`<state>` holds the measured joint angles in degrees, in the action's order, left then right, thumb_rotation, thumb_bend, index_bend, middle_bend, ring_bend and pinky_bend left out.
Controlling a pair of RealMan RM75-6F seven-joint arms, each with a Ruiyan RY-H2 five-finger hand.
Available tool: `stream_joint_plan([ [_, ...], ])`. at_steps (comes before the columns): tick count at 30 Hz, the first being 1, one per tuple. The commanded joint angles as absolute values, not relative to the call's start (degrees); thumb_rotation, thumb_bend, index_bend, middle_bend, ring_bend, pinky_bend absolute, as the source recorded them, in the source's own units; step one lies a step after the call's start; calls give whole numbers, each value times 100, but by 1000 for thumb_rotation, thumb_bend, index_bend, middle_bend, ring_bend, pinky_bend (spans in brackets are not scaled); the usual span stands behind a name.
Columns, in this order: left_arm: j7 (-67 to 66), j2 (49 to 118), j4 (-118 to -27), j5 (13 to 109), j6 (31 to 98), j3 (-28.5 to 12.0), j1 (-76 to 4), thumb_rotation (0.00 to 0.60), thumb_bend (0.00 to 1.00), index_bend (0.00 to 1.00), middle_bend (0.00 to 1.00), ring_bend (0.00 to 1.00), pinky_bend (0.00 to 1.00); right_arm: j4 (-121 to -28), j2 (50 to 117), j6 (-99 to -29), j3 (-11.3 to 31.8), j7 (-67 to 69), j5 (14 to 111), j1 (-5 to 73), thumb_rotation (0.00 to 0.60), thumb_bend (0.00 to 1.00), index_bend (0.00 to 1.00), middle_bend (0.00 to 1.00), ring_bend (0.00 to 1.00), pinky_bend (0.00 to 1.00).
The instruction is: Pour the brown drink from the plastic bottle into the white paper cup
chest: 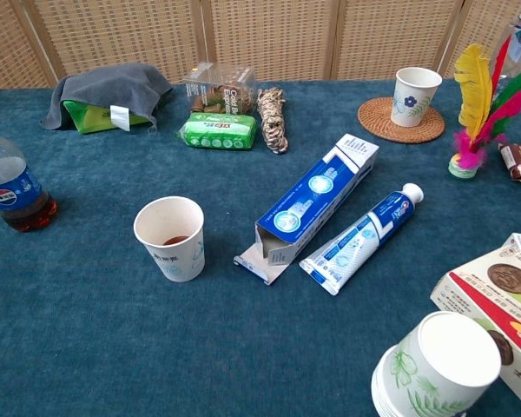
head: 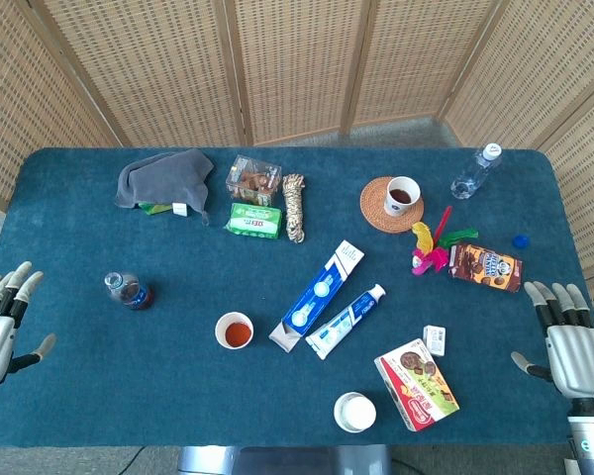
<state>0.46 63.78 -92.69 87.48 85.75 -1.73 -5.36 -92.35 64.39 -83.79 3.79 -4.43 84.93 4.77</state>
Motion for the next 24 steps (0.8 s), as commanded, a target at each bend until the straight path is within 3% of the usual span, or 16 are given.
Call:
stream_joint_plan([
  [1, 58, 6360, -9276, 8749, 8569, -165, -531, 600, 329, 0, 0, 0, 0, -9240, 6433, -8376, 378, -422, 8494, 479, 600, 0, 0, 0, 0, 0],
  [11, 601, 6294, -9178, 8709, 8377, -135, -578, 600, 330, 0, 0, 0, 0, -9311, 6403, -8368, 380, -339, 8528, 495, 600, 0, 0, 0, 0, 0],
  [18, 2491, 6267, -8656, 8684, 7508, 0, -891, 600, 329, 0, 0, 0, 0, -9310, 6423, -8259, 337, -323, 8521, 524, 600, 0, 0, 0, 0, 0],
  [24, 4040, 6794, -7553, 9019, 7575, -18, -1076, 600, 329, 0, 0, 0, 0, -9322, 6435, -8246, 299, -299, 8610, 544, 600, 0, 0, 0, 0, 0],
])
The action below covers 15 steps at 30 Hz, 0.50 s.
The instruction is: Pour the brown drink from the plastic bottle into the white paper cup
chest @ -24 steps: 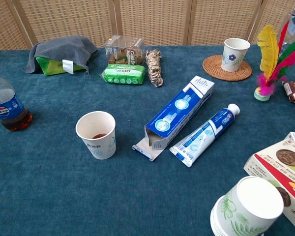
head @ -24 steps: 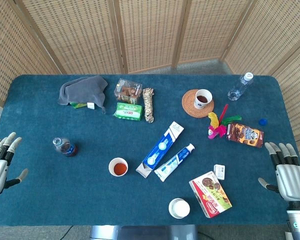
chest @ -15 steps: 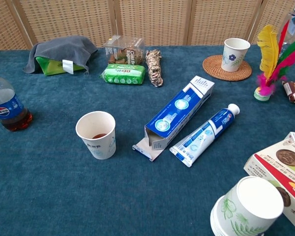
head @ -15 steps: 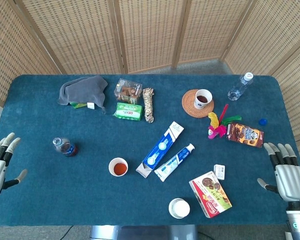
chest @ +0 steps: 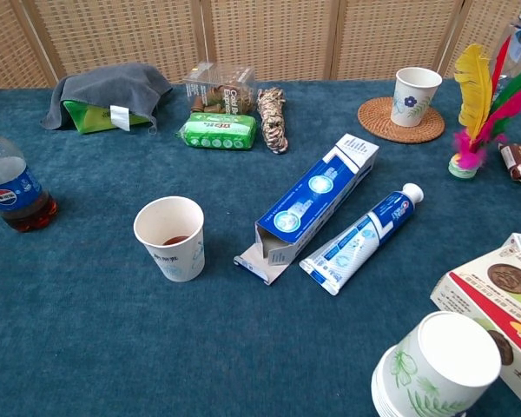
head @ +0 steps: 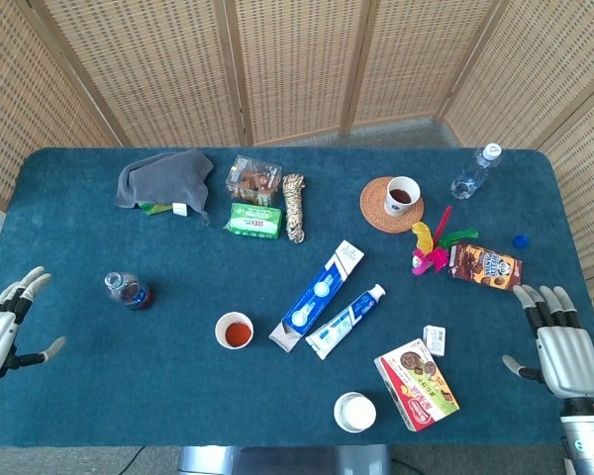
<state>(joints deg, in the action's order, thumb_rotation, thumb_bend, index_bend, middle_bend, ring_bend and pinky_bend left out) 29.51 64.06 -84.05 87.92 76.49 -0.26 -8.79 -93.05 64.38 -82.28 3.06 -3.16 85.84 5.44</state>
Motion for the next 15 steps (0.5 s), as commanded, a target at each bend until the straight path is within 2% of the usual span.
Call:
stream_joint_plan([
  [1, 4243, 6883, -7410, 9020, 7623, -44, -1084, 600, 329, 0, 0, 0, 0, -9329, 6430, -8261, 294, -294, 8628, 540, 600, 0, 0, 0, 0, 0],
  [8, 4991, 7281, -6674, 8963, 7562, -8, -1124, 600, 329, 0, 0, 0, 0, -9352, 6398, -8279, 272, -221, 8662, 526, 600, 0, 0, 0, 0, 0],
  [15, 5283, 7535, -6317, 8818, 7198, -9, -1282, 600, 329, 0, 0, 0, 0, -9360, 6392, -8267, 263, -205, 8671, 533, 600, 0, 0, 0, 0, 0],
])
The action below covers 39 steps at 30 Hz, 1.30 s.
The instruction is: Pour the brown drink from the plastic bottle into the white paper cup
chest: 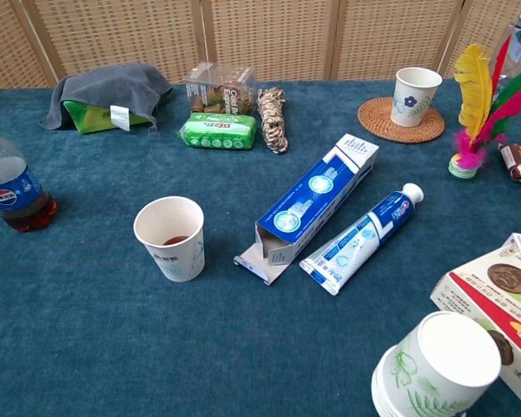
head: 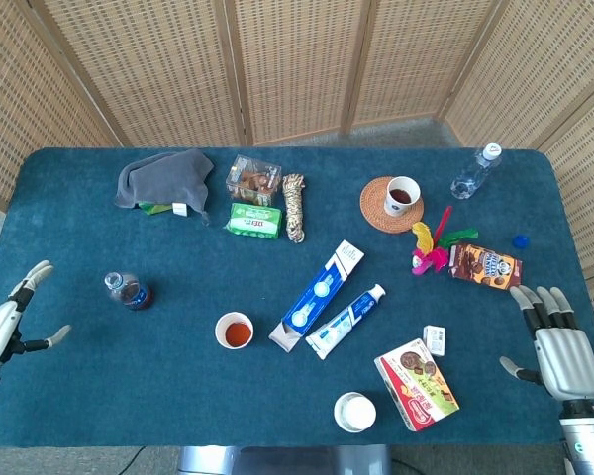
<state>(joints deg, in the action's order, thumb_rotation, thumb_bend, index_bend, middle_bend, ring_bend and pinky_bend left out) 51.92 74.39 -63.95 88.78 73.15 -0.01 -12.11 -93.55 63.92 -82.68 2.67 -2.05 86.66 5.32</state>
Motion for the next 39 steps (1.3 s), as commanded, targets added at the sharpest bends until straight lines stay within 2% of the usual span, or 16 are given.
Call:
stream_joint_plan([
  [1, 5327, 7572, -6288, 8789, 7147, -21, -1306, 600, 329, 0, 0, 0, 0, -9363, 6391, -8269, 259, -207, 8678, 532, 600, 0, 0, 0, 0, 0],
  [10, 5481, 7821, -6103, 8671, 6781, -68, -1530, 584, 294, 0, 0, 0, 0, -9372, 6394, -8239, 237, -191, 8697, 544, 600, 0, 0, 0, 0, 0],
  [24, 5311, 8128, -6087, 8599, 6441, -184, -1907, 582, 293, 0, 0, 0, 0, -9359, 6367, -8207, 238, -101, 8656, 549, 600, 0, 0, 0, 0, 0],
  [39, 5288, 8417, -6048, 8638, 6438, -220, -2131, 585, 293, 0, 0, 0, 0, -9314, 6367, -8138, 255, -19, 8578, 569, 600, 0, 0, 0, 0, 0],
])
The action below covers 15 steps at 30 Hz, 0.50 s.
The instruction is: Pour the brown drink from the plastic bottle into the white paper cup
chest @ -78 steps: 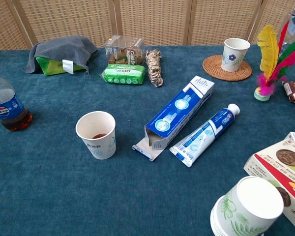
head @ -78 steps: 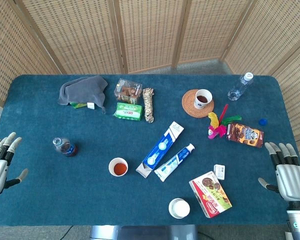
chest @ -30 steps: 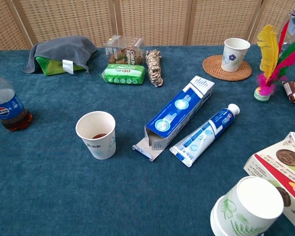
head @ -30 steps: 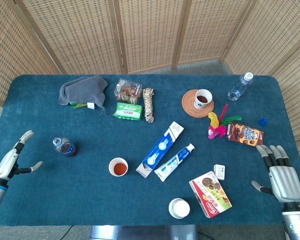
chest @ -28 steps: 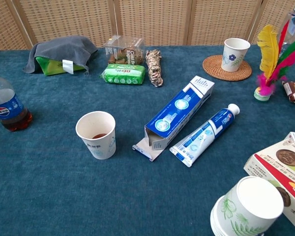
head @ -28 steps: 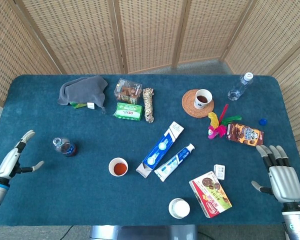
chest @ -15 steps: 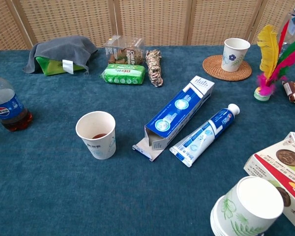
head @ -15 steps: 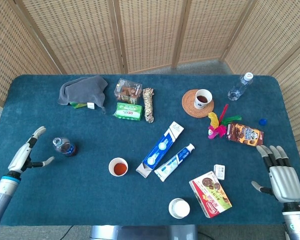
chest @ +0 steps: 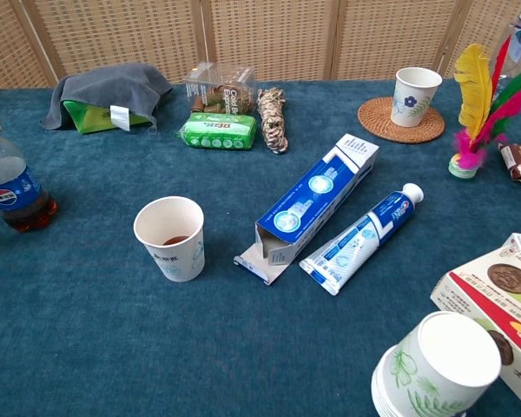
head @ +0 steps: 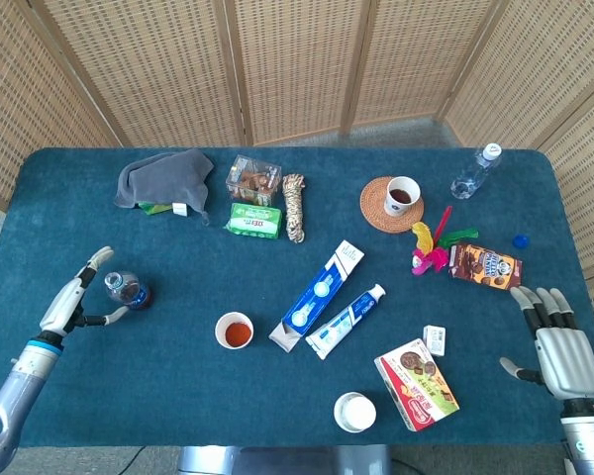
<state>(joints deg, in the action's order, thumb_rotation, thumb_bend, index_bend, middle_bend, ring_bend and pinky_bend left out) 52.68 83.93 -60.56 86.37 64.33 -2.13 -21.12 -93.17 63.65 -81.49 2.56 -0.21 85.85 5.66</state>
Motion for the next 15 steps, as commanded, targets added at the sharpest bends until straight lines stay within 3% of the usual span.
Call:
stream_joint_plan([
  [1, 5294, 8430, -6040, 8639, 6438, -223, -2144, 582, 292, 0, 0, 0, 0, -9313, 6368, -8128, 253, -19, 8573, 571, 600, 0, 0, 0, 0, 0],
  [15, 5212, 8602, -6004, 8610, 6306, -234, -2340, 587, 293, 0, 0, 0, 0, -9312, 6345, -8121, 272, 65, 8522, 568, 600, 0, 0, 0, 0, 0],
])
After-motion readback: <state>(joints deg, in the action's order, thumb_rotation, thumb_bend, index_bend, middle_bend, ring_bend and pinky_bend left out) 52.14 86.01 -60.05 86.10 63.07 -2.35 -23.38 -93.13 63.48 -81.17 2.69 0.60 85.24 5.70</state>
